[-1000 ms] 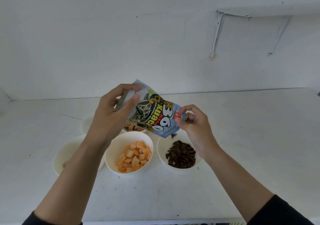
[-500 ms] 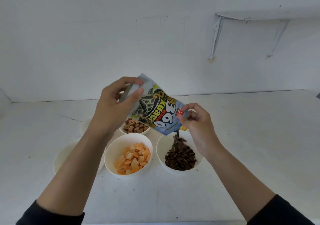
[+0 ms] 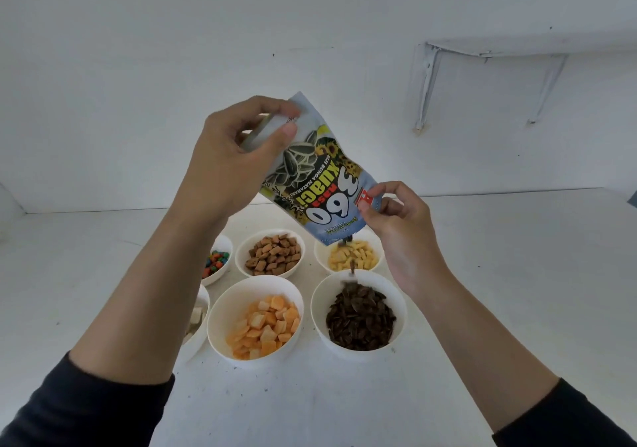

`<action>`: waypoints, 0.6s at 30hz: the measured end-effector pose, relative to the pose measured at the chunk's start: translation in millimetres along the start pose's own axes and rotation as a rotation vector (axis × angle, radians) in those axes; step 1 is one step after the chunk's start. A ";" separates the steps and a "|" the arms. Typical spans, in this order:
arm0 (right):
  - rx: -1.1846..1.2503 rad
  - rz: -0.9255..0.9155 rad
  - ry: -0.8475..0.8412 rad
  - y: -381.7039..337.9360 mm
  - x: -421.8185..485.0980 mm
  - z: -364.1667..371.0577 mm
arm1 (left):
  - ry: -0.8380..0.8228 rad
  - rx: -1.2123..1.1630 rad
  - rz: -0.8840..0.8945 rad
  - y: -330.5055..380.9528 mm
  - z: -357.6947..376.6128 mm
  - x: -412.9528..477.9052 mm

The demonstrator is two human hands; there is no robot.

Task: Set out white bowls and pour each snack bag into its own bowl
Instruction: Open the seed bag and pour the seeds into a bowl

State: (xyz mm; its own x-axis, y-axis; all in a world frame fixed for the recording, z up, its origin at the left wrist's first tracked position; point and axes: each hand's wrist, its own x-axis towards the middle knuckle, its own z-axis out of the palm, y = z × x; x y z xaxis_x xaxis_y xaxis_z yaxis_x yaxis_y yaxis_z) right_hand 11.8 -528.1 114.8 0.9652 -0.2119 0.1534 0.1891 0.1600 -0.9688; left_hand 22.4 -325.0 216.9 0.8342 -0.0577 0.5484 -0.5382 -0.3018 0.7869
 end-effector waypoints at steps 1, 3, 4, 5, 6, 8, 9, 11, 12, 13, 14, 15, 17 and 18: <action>0.000 0.009 0.007 3.3 -1.6 -1.6 | -0.014 0.007 0.000 -2.4 2.1 -1.5; 0.002 0.040 0.026 13.8 -5.3 -5.4 | -0.045 0.025 -0.013 -9.7 7.7 -6.3; 0.000 0.060 0.037 20.5 -7.5 -7.5 | -0.063 0.034 -0.026 -13.7 10.7 -9.5; -0.007 0.080 0.047 27.5 -9.7 -9.6 | -0.083 0.043 -0.047 -18.2 13.8 -12.6; -0.016 0.099 0.054 34.4 -12.3 -11.7 | -0.107 0.052 -0.071 -22.2 16.9 -15.7; -0.017 0.129 0.059 45.7 -17.6 -15.7 | -0.155 0.063 -0.113 -29.2 22.9 -21.3; -0.007 0.143 0.067 49.8 -19.9 -17.4 | -0.174 0.064 -0.125 -31.4 25.7 -23.7; 0.022 0.166 0.081 54.1 -22.8 -19.9 | -0.196 0.060 -0.132 -33.3 29.6 -27.0; 0.037 0.171 0.082 54.3 -23.1 -20.4 | -0.197 0.053 -0.129 -32.6 30.7 -27.3; 0.052 0.169 0.078 53.7 -22.3 -20.4 | -0.194 0.042 -0.124 -30.9 30.3 -26.2; 0.067 0.158 0.069 51.6 -20.9 -20.4 | -0.190 0.033 -0.112 -27.9 29.4 -24.3; 0.083 0.144 0.059 48.6 -19.0 -20.0 | -0.184 0.033 -0.091 -24.4 27.7 -21.4; 0.121 0.117 0.040 43.0 -15.2 -19.7 | -0.164 0.048 -0.027 -16.4 23.8 -15.4; 0.138 0.111 0.028 41.3 -14.3 -19.7 | -0.147 0.056 -0.002 -13.4 22.5 -13.2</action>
State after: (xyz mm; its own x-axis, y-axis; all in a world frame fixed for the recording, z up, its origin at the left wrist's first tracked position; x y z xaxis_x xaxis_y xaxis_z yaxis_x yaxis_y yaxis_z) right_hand 2.2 -537.4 68.7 0.9765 -0.2117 0.0396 0.1064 0.3145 -0.9433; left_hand 21.3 -341.6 192.7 0.8459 -0.1948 0.4965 -0.5327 -0.3547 0.7684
